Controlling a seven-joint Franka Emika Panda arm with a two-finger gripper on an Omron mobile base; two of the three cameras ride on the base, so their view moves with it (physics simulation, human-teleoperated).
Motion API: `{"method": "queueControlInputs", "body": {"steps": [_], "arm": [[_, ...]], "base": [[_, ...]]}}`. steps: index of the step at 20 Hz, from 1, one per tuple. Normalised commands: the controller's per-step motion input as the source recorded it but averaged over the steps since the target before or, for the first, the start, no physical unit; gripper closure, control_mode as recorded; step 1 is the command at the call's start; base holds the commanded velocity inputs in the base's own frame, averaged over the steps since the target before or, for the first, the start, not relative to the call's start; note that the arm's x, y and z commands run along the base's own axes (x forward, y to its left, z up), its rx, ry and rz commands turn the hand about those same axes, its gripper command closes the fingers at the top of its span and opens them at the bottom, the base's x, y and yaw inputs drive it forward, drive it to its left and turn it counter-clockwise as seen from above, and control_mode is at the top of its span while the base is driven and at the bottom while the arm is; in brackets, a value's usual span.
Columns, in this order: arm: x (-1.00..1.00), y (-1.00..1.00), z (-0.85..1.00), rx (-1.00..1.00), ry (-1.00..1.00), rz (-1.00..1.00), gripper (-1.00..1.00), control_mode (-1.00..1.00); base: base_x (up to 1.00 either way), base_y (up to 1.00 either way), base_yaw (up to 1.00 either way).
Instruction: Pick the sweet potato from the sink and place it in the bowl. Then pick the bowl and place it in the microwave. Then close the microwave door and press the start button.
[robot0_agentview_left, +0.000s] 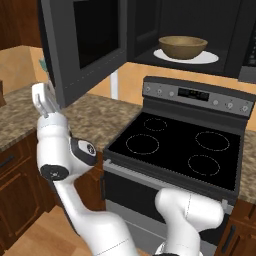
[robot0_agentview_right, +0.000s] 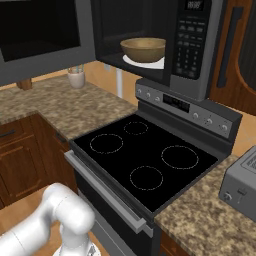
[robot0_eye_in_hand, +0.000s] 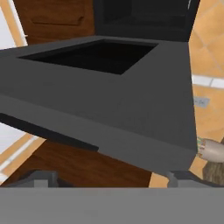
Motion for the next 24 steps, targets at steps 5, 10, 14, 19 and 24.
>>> {"method": "queueControlInputs", "body": {"steps": [5,10,14,19,24], "arm": [[0.22,0.18,-0.11,0.05,0.0,0.0,-1.0,-1.0],[0.07,0.45,-0.27,0.11,0.0,0.0,-1.0,-1.0],[-0.06,0.51,-0.21,0.11,-0.01,0.0,-1.0,-1.0],[0.88,0.02,-0.07,0.06,0.06,0.0,-1.0,-1.0],[0.82,-0.01,-0.14,0.05,0.0,0.0,-1.0,-1.0]], "base": [[0.0,0.0,0.0],[0.0,0.0,0.0],[0.0,0.0,0.0],[0.0,0.0,0.0],[0.0,0.0,0.0]]}}
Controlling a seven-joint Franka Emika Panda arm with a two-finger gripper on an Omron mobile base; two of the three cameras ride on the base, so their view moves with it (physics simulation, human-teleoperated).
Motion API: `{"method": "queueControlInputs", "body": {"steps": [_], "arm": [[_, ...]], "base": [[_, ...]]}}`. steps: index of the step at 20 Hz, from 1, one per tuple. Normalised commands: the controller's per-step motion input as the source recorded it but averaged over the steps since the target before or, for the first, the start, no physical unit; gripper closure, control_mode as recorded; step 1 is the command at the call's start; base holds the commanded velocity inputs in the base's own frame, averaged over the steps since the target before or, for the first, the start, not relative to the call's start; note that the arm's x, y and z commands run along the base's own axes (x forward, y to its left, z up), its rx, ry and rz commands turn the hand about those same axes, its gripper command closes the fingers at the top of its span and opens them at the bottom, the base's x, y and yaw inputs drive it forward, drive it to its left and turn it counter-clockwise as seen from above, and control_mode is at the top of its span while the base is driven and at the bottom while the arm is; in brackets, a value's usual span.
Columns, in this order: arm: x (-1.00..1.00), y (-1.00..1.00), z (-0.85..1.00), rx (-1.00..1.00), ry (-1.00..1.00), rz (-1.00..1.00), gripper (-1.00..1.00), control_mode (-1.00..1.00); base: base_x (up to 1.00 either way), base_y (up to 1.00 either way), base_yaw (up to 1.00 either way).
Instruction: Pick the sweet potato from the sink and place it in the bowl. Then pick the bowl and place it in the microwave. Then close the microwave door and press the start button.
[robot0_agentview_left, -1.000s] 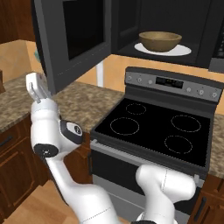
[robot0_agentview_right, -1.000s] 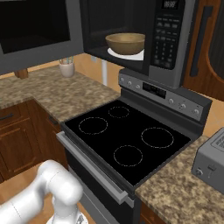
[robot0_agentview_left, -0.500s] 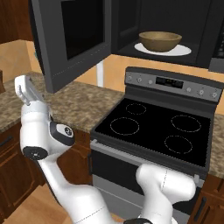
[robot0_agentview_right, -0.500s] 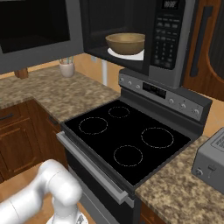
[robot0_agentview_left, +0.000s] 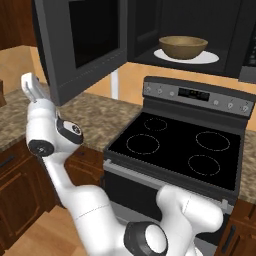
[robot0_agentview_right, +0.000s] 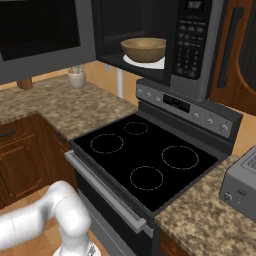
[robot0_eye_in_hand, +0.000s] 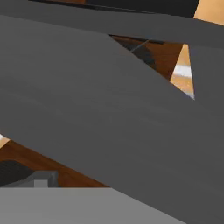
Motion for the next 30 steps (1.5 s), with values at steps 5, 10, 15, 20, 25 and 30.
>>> {"method": "queueControlInputs", "body": {"steps": [5,10,15,20,25,30], "arm": [[0.0,-0.53,0.12,0.11,-0.16,0.0,-1.0,-1.0],[0.03,-0.77,0.18,0.15,-0.09,-0.01,-1.0,-1.0],[0.05,-0.84,0.23,0.17,0.0,-0.03,-1.0,-1.0],[0.0,-1.0,0.27,0.22,0.0,-0.06,-1.0,-1.0],[-0.09,-1.0,0.29,0.25,-0.01,-0.07,-1.0,-1.0],[-0.26,-1.0,0.32,0.27,-0.05,-0.07,-1.0,-1.0]], "base": [[0.0,0.0,0.0],[0.0,0.0,0.0],[0.0,0.0,0.0],[0.0,0.0,0.0],[0.0,0.0,0.0],[0.0,0.0,0.0]]}}
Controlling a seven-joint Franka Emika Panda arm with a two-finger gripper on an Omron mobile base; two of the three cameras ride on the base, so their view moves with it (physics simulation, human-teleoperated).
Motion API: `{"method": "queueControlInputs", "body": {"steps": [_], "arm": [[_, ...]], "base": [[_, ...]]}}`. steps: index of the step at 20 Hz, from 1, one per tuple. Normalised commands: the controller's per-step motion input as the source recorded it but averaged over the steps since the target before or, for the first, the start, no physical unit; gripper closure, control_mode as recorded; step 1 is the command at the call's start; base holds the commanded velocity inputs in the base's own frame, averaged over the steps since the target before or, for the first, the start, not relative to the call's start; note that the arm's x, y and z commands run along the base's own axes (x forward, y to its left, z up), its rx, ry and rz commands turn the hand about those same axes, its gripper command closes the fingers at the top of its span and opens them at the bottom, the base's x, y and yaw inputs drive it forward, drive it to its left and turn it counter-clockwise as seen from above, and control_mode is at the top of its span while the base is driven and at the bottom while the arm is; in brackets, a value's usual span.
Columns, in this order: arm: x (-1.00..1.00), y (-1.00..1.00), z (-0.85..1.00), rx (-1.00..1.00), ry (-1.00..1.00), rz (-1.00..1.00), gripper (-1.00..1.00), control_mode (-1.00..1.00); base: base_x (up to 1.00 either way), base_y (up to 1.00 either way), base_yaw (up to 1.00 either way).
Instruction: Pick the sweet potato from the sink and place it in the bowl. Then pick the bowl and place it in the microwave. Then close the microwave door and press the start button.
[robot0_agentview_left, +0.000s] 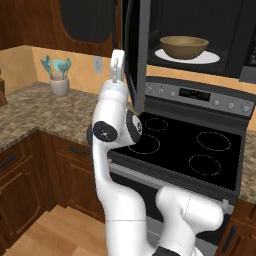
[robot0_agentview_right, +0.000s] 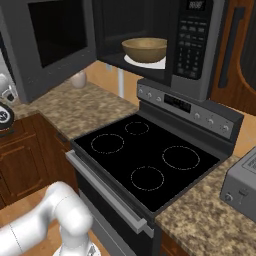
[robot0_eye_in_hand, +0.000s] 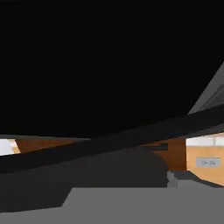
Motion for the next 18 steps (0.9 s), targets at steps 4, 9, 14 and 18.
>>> {"method": "queueControlInputs", "body": {"steps": [4,9,14,18], "arm": [[-0.24,-1.0,0.29,0.25,-0.06,-0.1,-1.0,-1.0],[-0.03,-0.96,0.18,0.22,-0.02,-0.14,-1.0,-1.0],[0.03,-0.82,0.05,0.19,0.0,-0.16,-1.0,-1.0],[0.24,-0.57,0.0,0.14,0.0,-0.15,-1.0,-1.0]], "base": [[0.0,0.0,0.0],[0.0,0.0,0.0],[0.0,0.0,0.0],[0.0,0.0,0.0]]}}
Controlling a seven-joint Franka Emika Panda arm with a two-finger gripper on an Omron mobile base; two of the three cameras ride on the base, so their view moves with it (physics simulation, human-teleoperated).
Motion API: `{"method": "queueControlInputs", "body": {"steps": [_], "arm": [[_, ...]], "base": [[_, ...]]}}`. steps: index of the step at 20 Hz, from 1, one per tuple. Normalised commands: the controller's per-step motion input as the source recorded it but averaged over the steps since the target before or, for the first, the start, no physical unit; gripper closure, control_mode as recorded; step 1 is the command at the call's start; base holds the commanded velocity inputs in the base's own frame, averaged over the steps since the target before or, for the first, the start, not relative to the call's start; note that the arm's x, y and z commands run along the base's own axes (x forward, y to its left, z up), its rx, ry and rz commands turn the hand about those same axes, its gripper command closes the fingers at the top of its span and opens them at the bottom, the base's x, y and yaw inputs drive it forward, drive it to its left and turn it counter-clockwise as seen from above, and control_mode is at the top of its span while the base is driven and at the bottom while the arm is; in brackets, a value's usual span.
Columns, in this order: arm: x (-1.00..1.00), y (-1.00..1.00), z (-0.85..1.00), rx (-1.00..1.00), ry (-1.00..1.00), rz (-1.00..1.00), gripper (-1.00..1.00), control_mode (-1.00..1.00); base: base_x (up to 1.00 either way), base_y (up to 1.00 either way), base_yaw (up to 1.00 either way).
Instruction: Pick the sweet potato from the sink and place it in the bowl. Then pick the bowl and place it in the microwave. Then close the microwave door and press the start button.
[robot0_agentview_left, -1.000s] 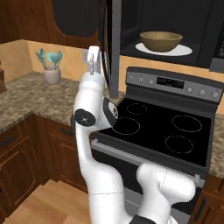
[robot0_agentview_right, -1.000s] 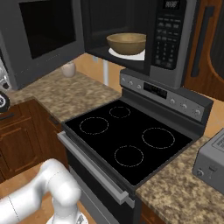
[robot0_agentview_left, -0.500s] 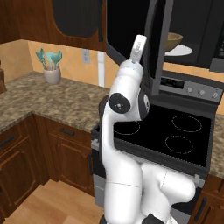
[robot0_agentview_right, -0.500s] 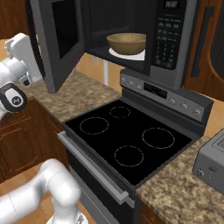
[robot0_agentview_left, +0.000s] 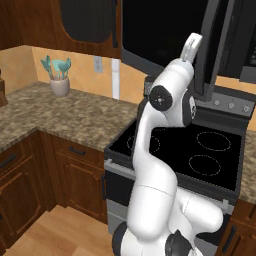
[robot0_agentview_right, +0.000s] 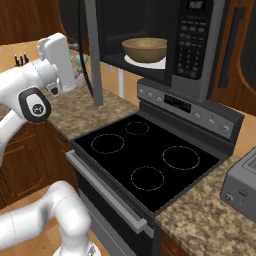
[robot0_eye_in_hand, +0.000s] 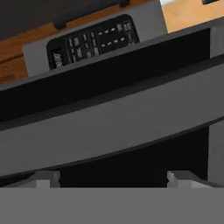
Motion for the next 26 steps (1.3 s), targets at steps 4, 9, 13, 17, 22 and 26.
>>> {"method": "queueControlInputs", "body": {"steps": [4,9,13,17,22,26], "arm": [[0.42,-0.21,0.01,0.08,0.0,-0.05,-1.0,-1.0],[0.63,-0.12,-0.04,0.04,0.0,0.0,-1.0,-1.0],[0.86,-0.29,-0.13,0.05,0.0,0.0,-1.0,-1.0],[0.79,-0.36,-0.11,0.05,0.0,0.0,-1.0,-1.0],[0.62,-0.35,-0.06,0.05,-0.01,0.0,-1.0,-1.0],[0.56,-0.35,0.0,0.06,0.0,0.0,-1.0,-1.0]], "base": [[0.0,0.0,0.0],[0.0,0.0,0.0],[0.0,0.0,0.0],[0.0,0.0,0.0],[0.0,0.0,0.0],[0.0,0.0,0.0]]}}
